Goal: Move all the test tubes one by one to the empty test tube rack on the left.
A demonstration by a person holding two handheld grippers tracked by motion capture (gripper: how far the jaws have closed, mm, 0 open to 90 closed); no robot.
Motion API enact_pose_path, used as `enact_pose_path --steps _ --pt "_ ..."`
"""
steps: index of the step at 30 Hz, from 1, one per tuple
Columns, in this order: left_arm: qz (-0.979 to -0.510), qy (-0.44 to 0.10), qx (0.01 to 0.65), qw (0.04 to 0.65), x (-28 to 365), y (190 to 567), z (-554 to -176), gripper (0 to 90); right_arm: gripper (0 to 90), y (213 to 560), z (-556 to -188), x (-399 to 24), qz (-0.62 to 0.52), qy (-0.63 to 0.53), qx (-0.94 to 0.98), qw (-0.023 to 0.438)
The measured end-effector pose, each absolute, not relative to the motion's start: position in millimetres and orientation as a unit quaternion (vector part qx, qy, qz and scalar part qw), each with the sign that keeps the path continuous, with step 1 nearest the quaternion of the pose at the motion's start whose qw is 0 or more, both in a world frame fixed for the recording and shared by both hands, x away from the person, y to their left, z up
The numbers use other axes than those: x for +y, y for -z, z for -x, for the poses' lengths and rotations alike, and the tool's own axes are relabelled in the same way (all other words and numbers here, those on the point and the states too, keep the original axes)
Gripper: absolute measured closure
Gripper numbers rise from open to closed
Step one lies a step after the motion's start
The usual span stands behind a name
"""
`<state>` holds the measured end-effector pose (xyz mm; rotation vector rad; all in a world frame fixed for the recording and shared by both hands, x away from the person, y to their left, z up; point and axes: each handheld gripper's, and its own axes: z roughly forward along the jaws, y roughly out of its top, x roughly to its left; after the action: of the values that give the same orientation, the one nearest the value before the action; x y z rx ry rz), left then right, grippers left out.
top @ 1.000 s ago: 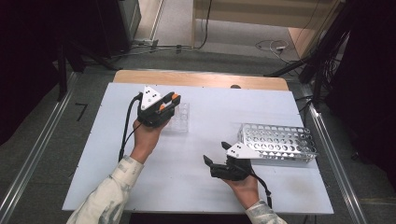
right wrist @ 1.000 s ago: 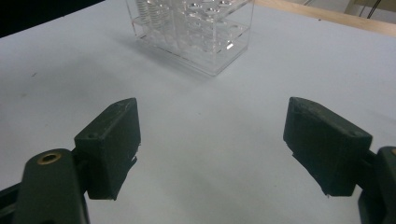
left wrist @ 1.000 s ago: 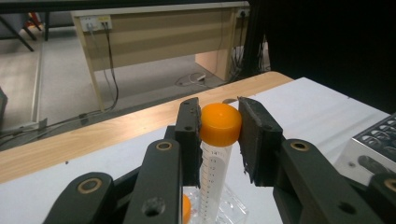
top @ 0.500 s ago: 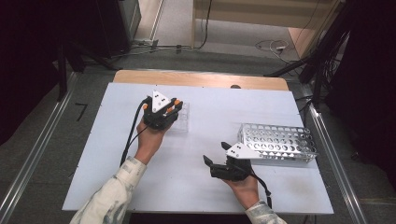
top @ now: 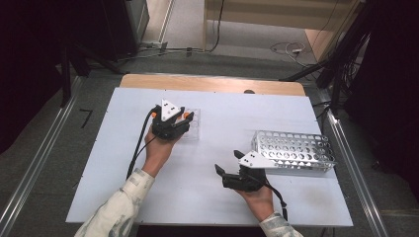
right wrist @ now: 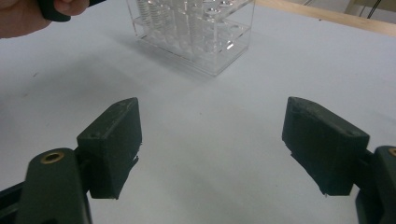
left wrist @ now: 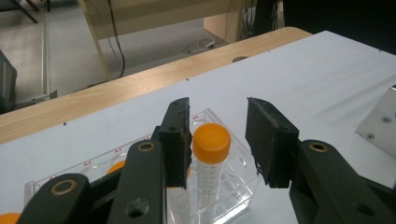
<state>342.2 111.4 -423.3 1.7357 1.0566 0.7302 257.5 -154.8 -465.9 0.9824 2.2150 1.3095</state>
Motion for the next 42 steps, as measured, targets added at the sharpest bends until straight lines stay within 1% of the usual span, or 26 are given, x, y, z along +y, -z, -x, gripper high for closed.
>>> enact_pose_path --steps 3,7,11,15,19,32,39,42 --pt "-0.705 -0.293 0.432 0.48 111.2 421.0 -339.1 53.6 18.5 465.2 -257.2 -155.5 -0.353 -0.467 0.788 0.193" --pt "-0.7 -0.296 0.439 0.479 111.8 420.1 -330.9 38.2 18.5 464.1 -258.1 -157.9 -0.353 -0.467 0.787 0.196" --pt "-0.691 -0.286 0.446 0.492 117.4 422.2 -319.4 30.1 18.5 462.4 -259.6 -163.1 -0.358 -0.468 0.783 0.2" --pt "-0.682 -0.272 0.454 0.504 124.5 426.9 -309.7 25.6 18.5 459.9 -261.1 -168.0 -0.363 -0.47 0.778 0.204" --pt "-0.682 -0.268 0.457 0.504 128.4 428.0 -305.3 23.3 18.6 457.9 -263.6 -172.5 -0.368 -0.473 0.773 0.208" --pt "-0.681 -0.278 0.454 0.504 132.9 430.0 -290.1 23.1 18.7 453.6 -267.5 -177.3 -0.369 -0.48 0.768 0.211" --pt "-0.677 -0.285 0.46 0.499 143.1 434.4 -278.1 22.5 18.7 451.4 -271.0 -178.6 -0.368 -0.483 0.766 0.211" --pt "-0.676 -0.277 0.466 0.5 148.1 437.0 -274.6 22.3 18.7 450.6 -273.0 -178.7 -0.369 -0.485 0.764 0.212"
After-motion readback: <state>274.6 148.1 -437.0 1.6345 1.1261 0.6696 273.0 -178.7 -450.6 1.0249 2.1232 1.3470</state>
